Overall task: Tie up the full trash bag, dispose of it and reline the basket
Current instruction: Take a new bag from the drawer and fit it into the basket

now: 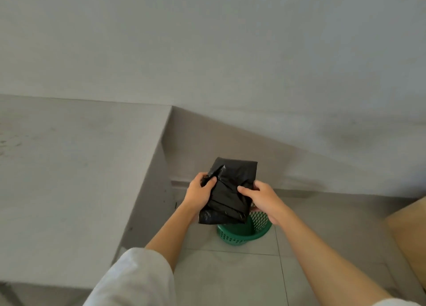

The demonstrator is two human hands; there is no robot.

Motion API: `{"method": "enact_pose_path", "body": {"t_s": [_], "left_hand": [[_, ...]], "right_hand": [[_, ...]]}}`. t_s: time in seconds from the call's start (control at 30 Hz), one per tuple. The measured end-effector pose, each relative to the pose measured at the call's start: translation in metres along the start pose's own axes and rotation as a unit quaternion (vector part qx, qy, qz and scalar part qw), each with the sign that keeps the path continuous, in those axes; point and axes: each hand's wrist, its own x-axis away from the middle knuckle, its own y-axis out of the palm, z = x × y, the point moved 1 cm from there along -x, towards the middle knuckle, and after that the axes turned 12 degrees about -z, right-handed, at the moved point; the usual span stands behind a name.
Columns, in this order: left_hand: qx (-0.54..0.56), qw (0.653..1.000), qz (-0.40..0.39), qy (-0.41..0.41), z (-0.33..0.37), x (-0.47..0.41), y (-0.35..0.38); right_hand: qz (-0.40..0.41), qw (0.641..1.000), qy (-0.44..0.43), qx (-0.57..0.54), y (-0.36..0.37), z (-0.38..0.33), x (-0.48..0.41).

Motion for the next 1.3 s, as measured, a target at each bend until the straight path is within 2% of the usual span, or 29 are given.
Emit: {"method": "enact_pose_path", "body": {"t_s": [0.13, 0.23, 0.33, 0.43, 0.57, 0.63, 0.7, 0.77, 0.83, 0.9, 0.93, 1.0, 1.07, 1.13, 1.2, 1.23, 1.3], "left_hand": [[0.011, 1.000, -0.015, 0.002, -0.051, -0.079, 0.041], [0.029, 0.999, -0.034, -0.021, -0.093, -0.126, 0.062], [0.034, 0.998, -0.048, -0.030, -0.153, -0.184, 0.079], [0.022, 0.997, -0.054, -0.046, -0.223, -0.235, 0.089], [-0.027, 0.997, -0.056, -0.051, -0.309, -0.281, 0.098], [-0.139, 0.990, 0.004, 0.002, -0.341, -0.296, 0.101], [-0.185, 0.977, 0.089, 0.063, -0.357, -0.303, 0.106], [-0.113, 0.985, 0.086, 0.097, -0.359, -0.306, 0.111], [0.034, 0.995, 0.023, 0.086, -0.357, -0.304, 0.116], [0.121, 0.990, -0.011, 0.067, -0.358, -0.303, 0.112], [0.134, 0.988, -0.002, 0.070, -0.360, -0.304, 0.108], [0.153, 0.983, 0.052, 0.090, -0.364, -0.305, 0.101], [0.138, 0.979, 0.104, 0.110, -0.366, -0.305, 0.096], [0.136, 0.977, 0.115, 0.120, -0.367, -0.305, 0.094], [0.163, 0.973, 0.103, 0.124, -0.367, -0.303, 0.093], [0.173, 0.972, 0.100, 0.122, -0.367, -0.301, 0.093], [0.172, 0.973, 0.101, 0.119, -0.363, -0.294, 0.093]], "right_hand": [[0.003, 0.999, -0.019, -0.050, -0.042, 0.057, -0.072], [-0.020, 0.994, -0.017, -0.109, -0.057, 0.099, -0.123], [-0.047, 0.991, -0.022, -0.124, -0.073, 0.155, -0.191], [-0.054, 0.994, -0.034, -0.083, -0.079, 0.216, -0.248], [0.005, 0.996, -0.079, 0.046, -0.082, 0.289, -0.311], [0.078, 0.971, -0.125, 0.188, -0.080, 0.320, -0.337], [0.157, 0.913, -0.185, 0.329, -0.074, 0.342, -0.351], [0.173, 0.855, -0.262, 0.412, -0.065, 0.359, -0.353], [0.159, 0.811, -0.320, 0.464, -0.055, 0.368, -0.345], [0.111, 0.790, -0.333, 0.503, -0.047, 0.372, -0.334], [0.077, 0.787, -0.327, 0.518, -0.045, 0.371, -0.330], [0.016, 0.798, -0.311, 0.517, -0.045, 0.369, -0.328], [0.006, 0.830, -0.327, 0.453, -0.048, 0.363, -0.328], [0.060, 0.863, -0.354, 0.356, -0.052, 0.358, -0.326], [0.138, 0.875, -0.350, 0.306, -0.060, 0.355, -0.325], [0.153, 0.880, -0.327, 0.309, -0.064, 0.354, -0.326], [0.131, 0.892, -0.269, 0.338, -0.071, 0.350, -0.326]]}}
